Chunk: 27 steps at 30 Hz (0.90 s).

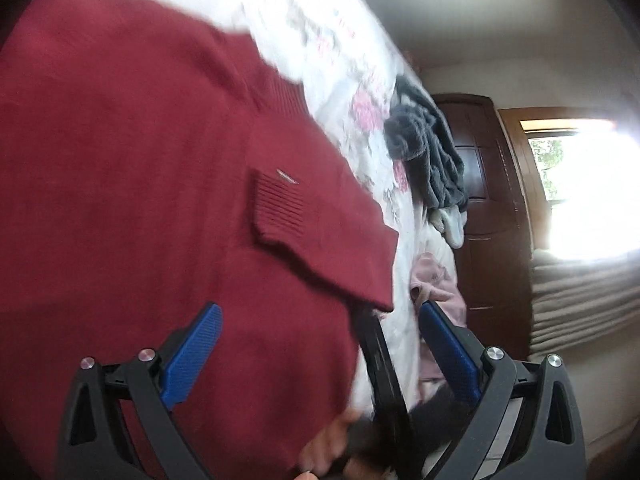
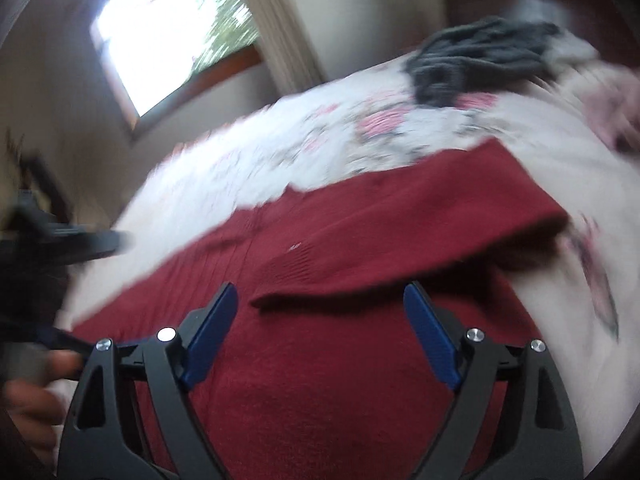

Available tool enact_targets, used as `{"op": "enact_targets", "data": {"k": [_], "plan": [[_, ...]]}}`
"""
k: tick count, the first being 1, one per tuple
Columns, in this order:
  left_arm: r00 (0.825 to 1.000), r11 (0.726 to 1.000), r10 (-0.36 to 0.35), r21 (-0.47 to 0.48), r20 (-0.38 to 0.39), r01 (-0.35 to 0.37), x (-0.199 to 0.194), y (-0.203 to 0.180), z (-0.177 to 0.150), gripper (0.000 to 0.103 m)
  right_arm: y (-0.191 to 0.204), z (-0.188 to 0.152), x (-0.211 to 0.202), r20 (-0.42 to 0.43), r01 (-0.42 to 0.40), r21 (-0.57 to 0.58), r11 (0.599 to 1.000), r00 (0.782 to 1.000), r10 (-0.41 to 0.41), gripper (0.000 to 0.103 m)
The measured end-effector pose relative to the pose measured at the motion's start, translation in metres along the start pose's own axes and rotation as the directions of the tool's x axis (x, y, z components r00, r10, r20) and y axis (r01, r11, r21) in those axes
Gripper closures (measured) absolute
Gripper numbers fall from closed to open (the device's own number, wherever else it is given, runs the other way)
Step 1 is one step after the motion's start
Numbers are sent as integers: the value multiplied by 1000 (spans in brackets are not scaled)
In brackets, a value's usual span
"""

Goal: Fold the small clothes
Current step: 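Grasp the other sleeve cuff with the left gripper and pull it across the body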

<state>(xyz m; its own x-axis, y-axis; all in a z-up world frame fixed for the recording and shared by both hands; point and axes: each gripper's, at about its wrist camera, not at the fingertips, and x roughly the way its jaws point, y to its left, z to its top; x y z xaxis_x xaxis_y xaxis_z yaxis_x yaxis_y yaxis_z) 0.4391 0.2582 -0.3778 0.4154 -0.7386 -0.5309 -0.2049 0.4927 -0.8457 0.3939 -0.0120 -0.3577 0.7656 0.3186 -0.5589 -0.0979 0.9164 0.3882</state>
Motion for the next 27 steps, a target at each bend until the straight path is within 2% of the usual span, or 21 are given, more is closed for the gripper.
{"op": "enact_targets", "data": {"k": [2, 5, 9, 11, 12, 13, 14, 17, 19, 23, 27], "plan": [[998, 998, 40, -54, -41, -42, 32, 9, 21, 4, -8, -4, -4, 29, -4, 33, 999, 1000, 3, 18], [994, 994, 50, -97, -92, -59, 68, 18, 39, 4, -12, -1, -6, 50, 7, 17, 1000, 999, -8, 19], [992, 991, 85, -97, -93, -94, 90, 15, 53, 6, -24, -3, -1, 25, -26, 112, 993, 999, 23, 19], [991, 988, 110, -96, -80, -118, 94, 10, 58, 9, -20, -5, -1, 21, -42, 110, 993, 999, 40, 19], [988, 987, 133, -77, -78, -139, 92, 6, 60, 37, -15, -6, -2, 23, -46, 90, 995, 999, 44, 19], [979, 981, 178, -57, -96, -184, 95, 2, 64, 91, -11, -7, -3, 29, -47, 78, 996, 999, 45, 19], [977, 980, 185, -55, -102, -191, 95, 1, 66, 96, -8, -8, -3, 33, -49, 70, 996, 998, 47, 19], [974, 979, 202, 10, -103, -202, 88, -16, 72, 95, -2, -13, -2, 23, -51, 62, 997, 999, 49, 19], [978, 981, 190, 61, -89, -185, 74, -33, 78, 96, 1, -15, 0, 11, -60, 53, 997, 998, 59, 19], [986, 973, 165, 163, -7, -162, 27, -75, 101, 96, 6, -16, -2, 13, -67, 39, 997, 998, 66, 19], [982, 959, 175, 214, 70, -186, -21, -92, 124, 96, 9, -19, 2, -3, -85, 46, 995, 996, 85, 19]]}}
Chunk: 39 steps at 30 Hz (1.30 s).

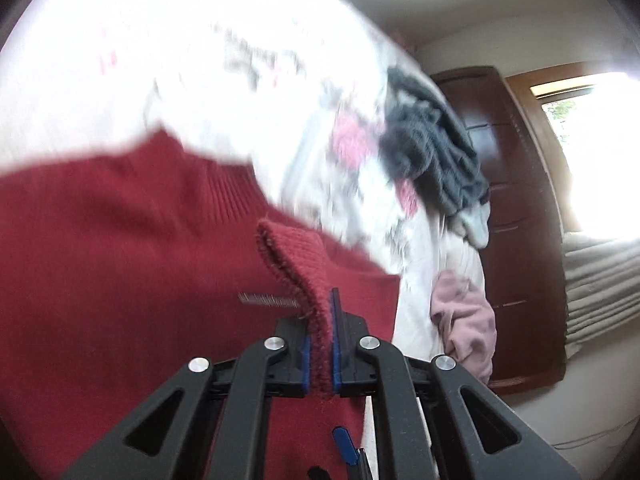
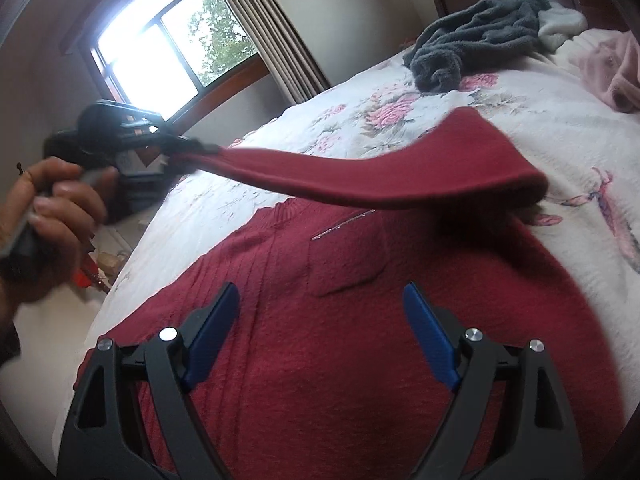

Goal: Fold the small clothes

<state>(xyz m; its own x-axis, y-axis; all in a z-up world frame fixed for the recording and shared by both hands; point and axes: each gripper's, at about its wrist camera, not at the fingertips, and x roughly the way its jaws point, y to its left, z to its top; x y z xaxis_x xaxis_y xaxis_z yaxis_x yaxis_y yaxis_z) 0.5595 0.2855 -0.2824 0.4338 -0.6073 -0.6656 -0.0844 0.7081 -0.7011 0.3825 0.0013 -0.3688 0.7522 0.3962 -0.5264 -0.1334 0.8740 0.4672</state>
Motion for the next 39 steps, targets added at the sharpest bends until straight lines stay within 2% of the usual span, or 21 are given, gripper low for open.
{"op": "enact_targets", "data": {"k": [2, 7, 17, 20, 21, 22, 23, 24, 25, 26, 27, 28, 30, 33, 36, 38, 39], "plan": [[999, 1000, 27, 8, 28, -27, -19, 6, 11, 97, 3, -2, 2, -8, -3, -2, 1000, 1000, 3, 20], [995, 996, 79, -34, 63, -77, -59, 52, 23, 97, 4, -4, 2, -15, -8, 1, 1000, 1000, 8, 20], [985, 971, 174, -169, 10, -170, -39, 156, -3, 97, 4, -5, 8, -39, -8, 12, 1000, 999, 8, 20], [973, 949, 227, -215, -45, -232, -28, 189, -10, 96, 0, -5, 11, -50, -14, 35, 999, 999, 16, 20], [964, 935, 259, -233, -62, -266, -27, 198, -12, 90, -1, -5, 12, -54, -14, 41, 999, 998, 16, 20], [945, 912, 324, -250, -46, -325, -34, 204, -12, 84, -2, -5, 13, -56, -13, 43, 999, 998, 15, 20], [930, 896, 368, -263, -9, -358, -45, 205, -12, 84, -2, -5, 13, -57, -12, 43, 999, 998, 15, 20], [920, 891, 390, -268, 38, -367, -58, 200, -13, 76, -2, -5, 13, -55, -11, 44, 999, 998, 13, 20], [926, 909, 363, -259, 103, -327, -71, 191, -16, 61, -2, -4, 12, -53, -12, 46, 999, 999, 14, 20], [938, 928, 319, -244, 138, -280, -77, 183, -19, 56, -2, -4, 12, -51, -13, 47, 999, 999, 15, 20], [952, 947, 269, -221, 148, -234, -78, 175, -21, 54, -2, -3, 12, -50, -15, 49, 999, 999, 18, 20], [972, 967, 200, -186, 120, -175, -69, 167, -24, 54, -2, -4, 12, -51, -15, 49, 999, 999, 18, 20], [984, 974, 161, -171, 77, -146, -51, 166, -26, 54, 0, -6, 13, -58, -16, 47, 999, 998, 19, 20], [978, 956, 208, -213, 12, -201, -25, 184, -30, 55, 4, -8, 12, -56, -20, 28, 999, 998, 21, 20], [976, 941, 217, -270, 12, -205, -34, 204, -35, 80, 4, -9, 16, -72, -22, 31, 999, 997, 24, 20], [962, 931, 269, -271, 56, -244, -60, 207, -40, 75, 3, -8, 17, -76, -26, 38, 999, 997, 29, 20], [951, 924, 297, -275, 83, -264, -79, 210, -44, 60, 3, -8, 16, -74, -31, 40, 999, 997, 34, 20]]}}
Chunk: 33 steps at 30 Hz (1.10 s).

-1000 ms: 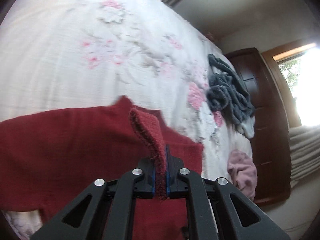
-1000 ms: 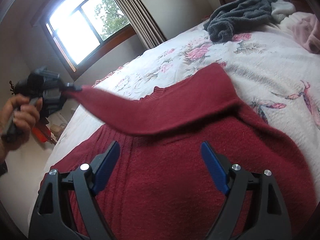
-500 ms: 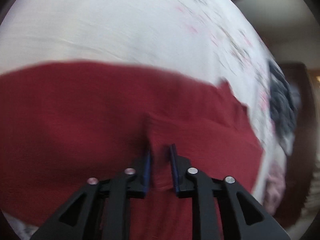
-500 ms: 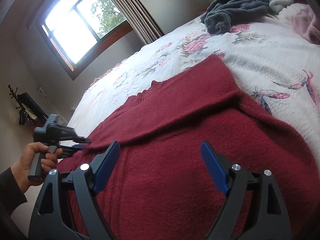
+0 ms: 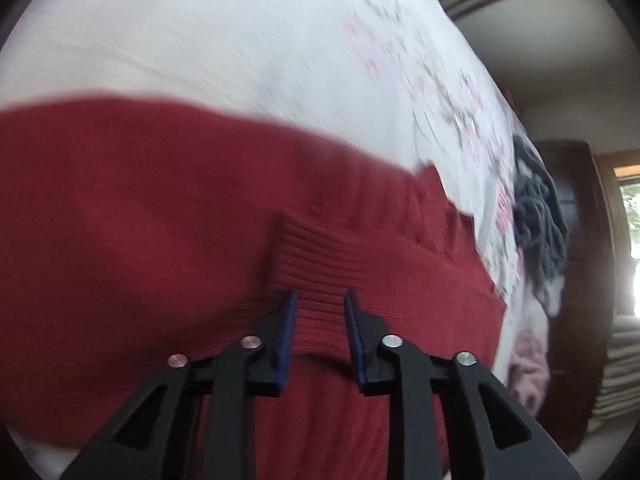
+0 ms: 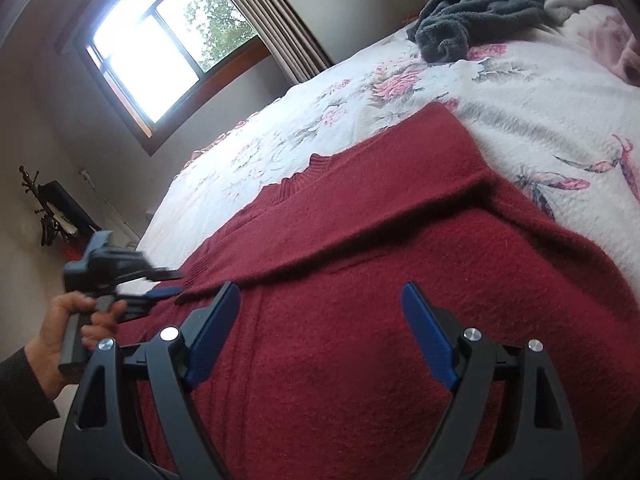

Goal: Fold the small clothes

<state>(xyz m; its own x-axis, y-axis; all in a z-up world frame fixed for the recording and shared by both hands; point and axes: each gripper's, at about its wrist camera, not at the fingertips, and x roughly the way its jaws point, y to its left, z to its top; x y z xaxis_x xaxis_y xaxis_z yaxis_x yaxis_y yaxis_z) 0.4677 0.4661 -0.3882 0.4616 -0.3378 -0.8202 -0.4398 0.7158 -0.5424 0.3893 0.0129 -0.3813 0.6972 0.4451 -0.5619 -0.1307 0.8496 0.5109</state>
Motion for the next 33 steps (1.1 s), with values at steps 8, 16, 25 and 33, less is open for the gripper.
{"op": "enact_targets", "data": {"k": [8, 16, 25, 33], "plan": [[913, 957, 151, -287, 379, -38, -191, 171, -39, 40, 7, -3, -3, 0, -13, -12, 1000, 1000, 13, 20], [863, 843, 294, -537, 411, -32, -245, 298, -69, 40, 16, -8, 2, -18, -18, -47, 999, 1000, 17, 20], [868, 819, 301, -574, 394, -24, -221, 313, -38, 41, 16, -11, 7, -43, -17, -53, 998, 999, 15, 20], [794, 838, 375, -541, 478, -70, -261, 265, -22, 96, 14, -10, 7, -46, -26, -46, 999, 999, 24, 20]]}}
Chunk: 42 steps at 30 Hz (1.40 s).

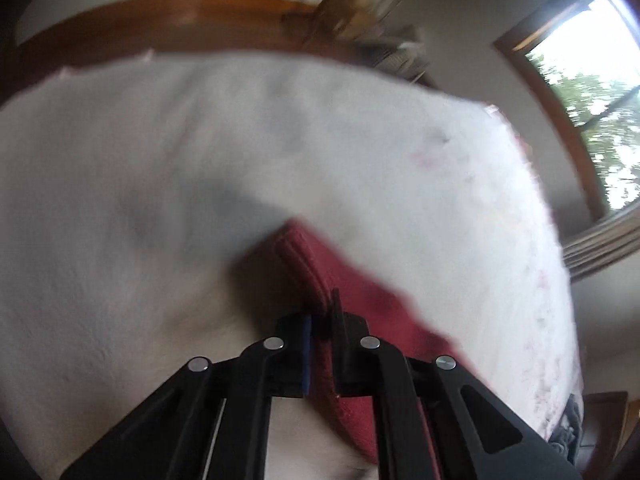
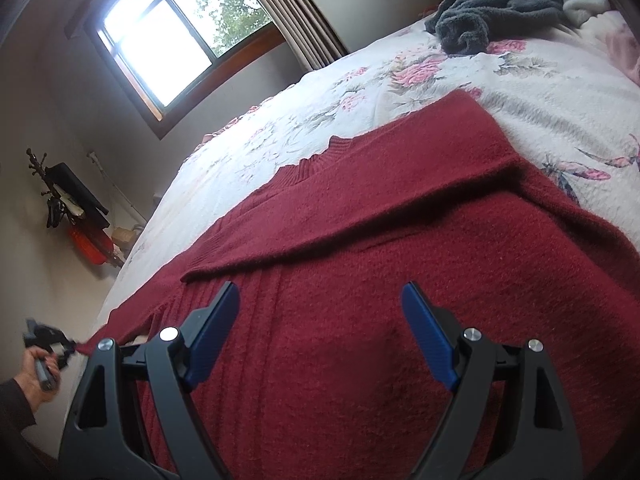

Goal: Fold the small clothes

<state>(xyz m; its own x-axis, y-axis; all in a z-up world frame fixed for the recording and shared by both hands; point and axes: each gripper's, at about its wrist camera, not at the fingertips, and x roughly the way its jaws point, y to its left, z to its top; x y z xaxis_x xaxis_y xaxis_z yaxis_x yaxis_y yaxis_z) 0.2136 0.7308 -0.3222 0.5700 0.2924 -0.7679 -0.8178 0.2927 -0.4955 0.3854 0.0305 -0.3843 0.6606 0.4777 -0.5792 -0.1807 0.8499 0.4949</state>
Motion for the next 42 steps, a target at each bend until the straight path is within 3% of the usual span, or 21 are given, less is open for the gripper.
{"op": "enact_targets", "data": {"k": [5, 8, 12, 15, 16, 18, 20, 21, 26, 27, 29, 32, 33, 35, 36, 38, 39, 40, 41, 42], "plan": [[979, 971, -189, 166, 73, 175, -64, -88, -4, 97, -3, -4, -1, -23, -8, 9, 1000, 1000, 9, 20], [959, 918, -278, 311, 60, 247, -101, -138, -21, 97, -1, -8, -6, -40, -6, 1, 1000, 999, 6, 20], [928, 809, -373, 485, -12, 332, -121, -219, -54, 97, 6, -12, -25, -78, -42, 10, 999, 996, 42, 20], [904, 701, -417, 602, -89, 383, -122, -283, -97, 97, 11, -23, -45, -112, -64, 38, 997, 991, 68, 20], [900, 676, -422, 624, -107, 391, -118, -297, -109, 97, 12, -27, -52, -126, -66, 42, 997, 989, 71, 20], [893, 620, -425, 670, -151, 408, -112, -329, -142, 97, 15, -38, -67, -156, -63, 35, 997, 985, 67, 20], [884, 547, -420, 720, -206, 428, -99, -363, -187, 97, 16, -46, -82, -180, -52, 31, 998, 982, 57, 20], [882, 528, -416, 731, -220, 431, -94, -371, -200, 97, 16, -49, -86, -190, -50, 38, 998, 980, 57, 20], [887, 346, -347, 838, -304, 423, -66, -416, -320, 97, 10, -58, -111, -224, -26, 71, 997, 974, 41, 20], [889, 306, -326, 854, -322, 422, -54, -420, -347, 97, 8, -58, -114, -226, -16, 67, 998, 974, 31, 20], [897, 257, -285, 874, -338, 412, -39, -417, -386, 97, 5, -56, -119, -227, -1, 55, 999, 974, 14, 20], [913, 171, -168, 901, -372, 399, 2, -411, -452, 96, 3, -44, -123, -232, 23, 18, 1000, 972, -18, 20], [915, 135, -111, 906, -389, 401, 19, -405, -474, 92, 1, -35, -124, -235, 26, 3, 1000, 972, -25, 20], [910, 85, -74, 907, -408, 413, 26, -391, -498, 86, -3, -18, -121, -257, 28, -15, 1000, 966, -31, 17], [905, 73, -72, 903, -418, 423, 25, -382, -503, 77, -6, -8, -117, -277, 25, -19, 1000, 960, -29, 16], [884, 103, -90, 879, -458, 466, 16, -365, -494, 59, -12, 17, -108, -308, 3, -9, 1000, 951, -6, 16], [872, 137, -105, 862, -477, 488, 11, -355, -486, 49, -14, 35, -100, -318, -23, 12, 1000, 948, 25, 16], [858, 199, -120, 834, -500, 514, 2, -338, -466, 42, -18, 47, -93, -328, -45, 37, 998, 943, 54, 17], [845, 261, -123, 804, -521, 534, -2, -324, -455, 41, -22, 62, -83, -340, -77, 83, 994, 935, 101, 18], [837, 302, -121, 784, -533, 543, -3, -315, -446, 41, -27, 77, -65, -363, -121, 159, 980, 916, 172, 21]]}}
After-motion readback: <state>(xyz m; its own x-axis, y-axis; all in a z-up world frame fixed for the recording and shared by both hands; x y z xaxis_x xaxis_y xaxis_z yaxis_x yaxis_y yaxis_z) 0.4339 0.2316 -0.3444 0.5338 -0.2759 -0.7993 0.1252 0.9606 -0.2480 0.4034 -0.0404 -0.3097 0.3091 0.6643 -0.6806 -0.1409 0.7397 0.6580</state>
